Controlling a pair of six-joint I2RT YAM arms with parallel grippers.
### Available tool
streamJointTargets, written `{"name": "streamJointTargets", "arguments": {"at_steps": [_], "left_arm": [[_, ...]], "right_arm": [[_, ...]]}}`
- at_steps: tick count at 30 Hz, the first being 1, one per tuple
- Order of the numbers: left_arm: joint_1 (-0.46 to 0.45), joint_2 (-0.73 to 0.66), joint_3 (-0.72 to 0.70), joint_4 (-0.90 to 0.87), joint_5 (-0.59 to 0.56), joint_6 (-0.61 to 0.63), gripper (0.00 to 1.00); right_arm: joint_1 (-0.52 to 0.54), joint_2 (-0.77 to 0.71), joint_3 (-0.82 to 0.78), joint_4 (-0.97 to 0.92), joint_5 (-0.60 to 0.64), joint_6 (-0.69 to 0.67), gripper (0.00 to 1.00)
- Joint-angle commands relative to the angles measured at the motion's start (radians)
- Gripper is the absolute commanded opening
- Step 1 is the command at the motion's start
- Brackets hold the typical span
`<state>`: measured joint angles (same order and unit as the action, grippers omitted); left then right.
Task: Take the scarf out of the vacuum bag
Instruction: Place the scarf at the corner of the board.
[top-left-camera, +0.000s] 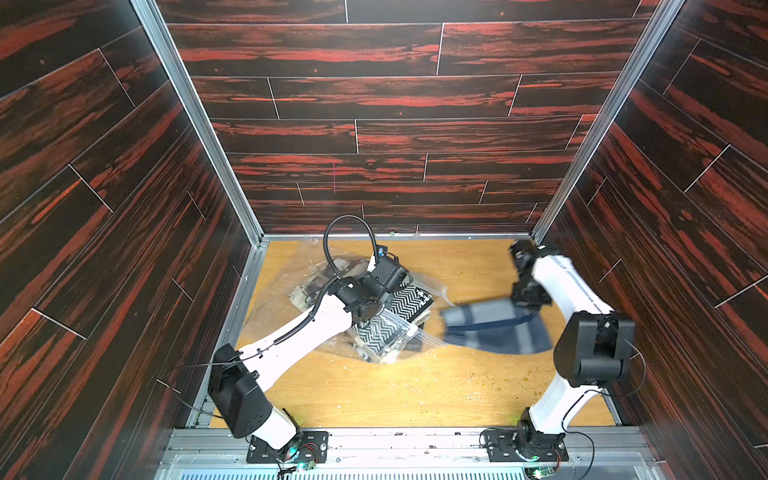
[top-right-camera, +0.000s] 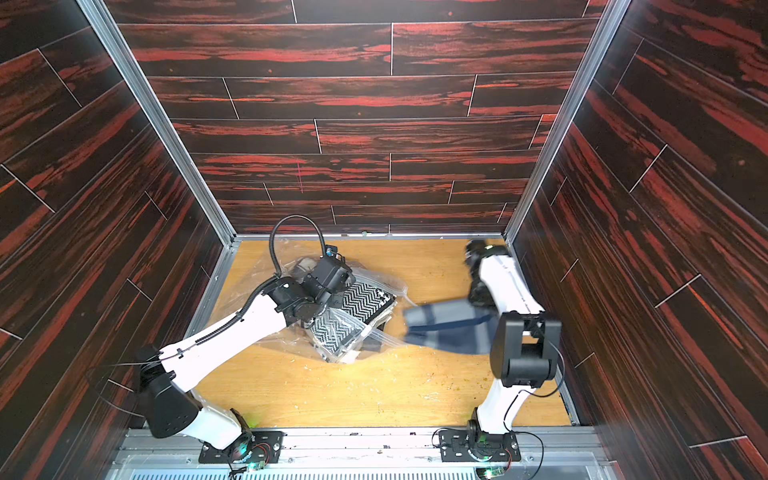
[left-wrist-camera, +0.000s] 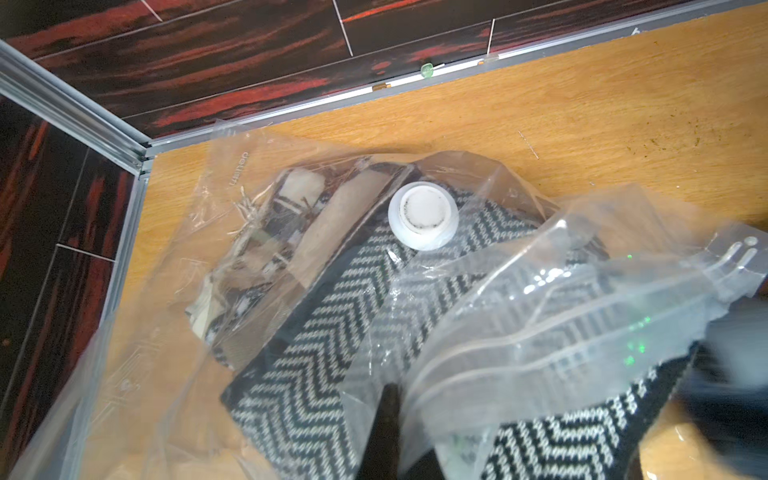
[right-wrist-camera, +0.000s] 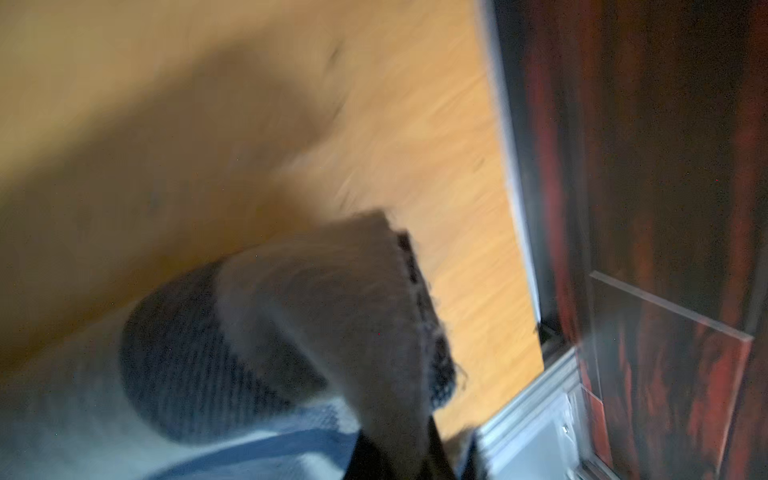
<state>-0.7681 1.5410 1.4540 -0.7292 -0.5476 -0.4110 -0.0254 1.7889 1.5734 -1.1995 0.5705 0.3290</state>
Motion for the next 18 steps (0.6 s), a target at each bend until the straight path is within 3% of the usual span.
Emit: {"name": "streamJointTargets", "arguments": {"at_steps": [1, 9, 18], "left_arm": [[0.022, -0.062, -0.003, -0.018, -0.053, -0.003, 0.00], [0.024, -0.064, 0.005, -0.022, -0.037, -0.007, 0.00], [0.025, -0.083, -0.008, -0.007, -0.014, 0.004, 0.00]], "right_arm": [[-0.069, 0.005, 0.075, -0.015, 0.038, -0.058, 0.00], [-0.101, 0.170, 0.299, -0.053, -0.040, -0.114, 0.00], [-0.099, 0.273, 0.351, -0.011, -0.199, -0.109, 0.00]]}}
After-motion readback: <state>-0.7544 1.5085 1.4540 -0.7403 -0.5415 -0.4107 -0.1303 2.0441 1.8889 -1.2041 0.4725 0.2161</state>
